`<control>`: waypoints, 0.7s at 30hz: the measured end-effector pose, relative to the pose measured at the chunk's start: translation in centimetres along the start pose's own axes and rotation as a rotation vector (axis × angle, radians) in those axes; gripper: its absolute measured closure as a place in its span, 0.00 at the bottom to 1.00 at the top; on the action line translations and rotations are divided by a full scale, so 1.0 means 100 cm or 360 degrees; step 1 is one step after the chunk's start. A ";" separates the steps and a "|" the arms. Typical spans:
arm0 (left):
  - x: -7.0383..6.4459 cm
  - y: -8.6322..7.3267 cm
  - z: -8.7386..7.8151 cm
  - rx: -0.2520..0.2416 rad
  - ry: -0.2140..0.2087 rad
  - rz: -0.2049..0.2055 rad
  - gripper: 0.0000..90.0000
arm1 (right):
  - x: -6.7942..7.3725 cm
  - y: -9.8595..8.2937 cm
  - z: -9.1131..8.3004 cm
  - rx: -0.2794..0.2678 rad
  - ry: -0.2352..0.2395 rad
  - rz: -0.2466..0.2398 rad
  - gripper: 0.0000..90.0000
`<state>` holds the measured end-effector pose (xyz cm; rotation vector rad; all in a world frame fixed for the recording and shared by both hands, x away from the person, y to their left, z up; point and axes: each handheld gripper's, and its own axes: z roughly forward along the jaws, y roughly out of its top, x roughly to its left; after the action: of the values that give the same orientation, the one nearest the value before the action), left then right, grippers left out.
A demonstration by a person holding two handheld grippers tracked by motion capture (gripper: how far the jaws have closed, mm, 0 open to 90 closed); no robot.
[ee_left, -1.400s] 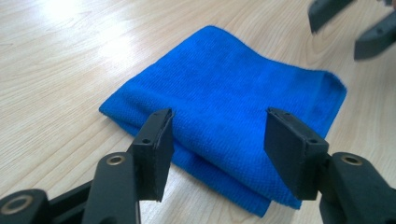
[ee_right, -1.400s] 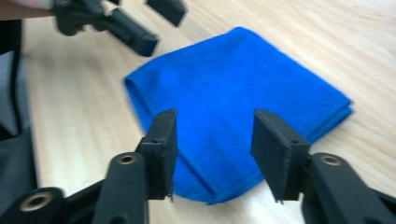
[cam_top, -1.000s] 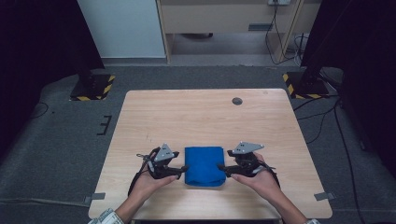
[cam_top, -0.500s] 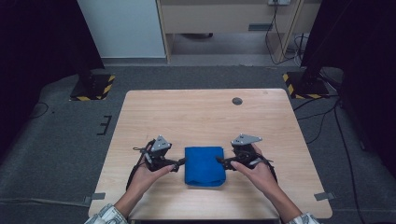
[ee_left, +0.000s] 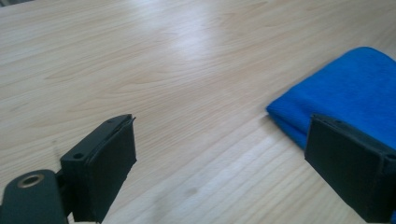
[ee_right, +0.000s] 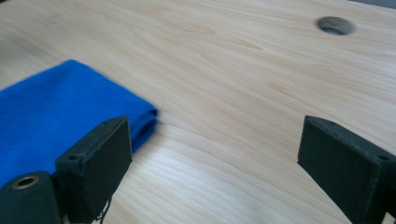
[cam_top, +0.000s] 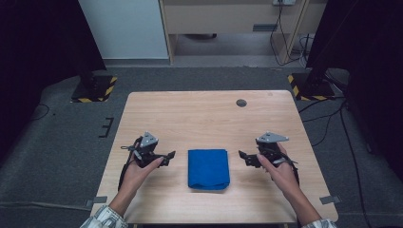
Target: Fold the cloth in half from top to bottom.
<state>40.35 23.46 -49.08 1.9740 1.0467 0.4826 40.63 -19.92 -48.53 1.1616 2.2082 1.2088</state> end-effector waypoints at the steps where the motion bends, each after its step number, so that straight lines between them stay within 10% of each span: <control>1: 0.004 -0.001 -0.001 0.0004 0.0017 0.0000 0.09 | -0.005 -0.001 -0.002 -0.0002 -0.0030 0.0008 0.11; 21: 0.039 -0.027 0.018 0.0267 0.0207 -0.0002 0.08 | -0.068 -0.039 0.007 0.0133 -0.0306 0.0215 0.11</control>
<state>42.47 26.61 -52.45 2.1115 1.2031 0.5439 43.18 -26.16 -52.53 1.4177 2.0825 1.0158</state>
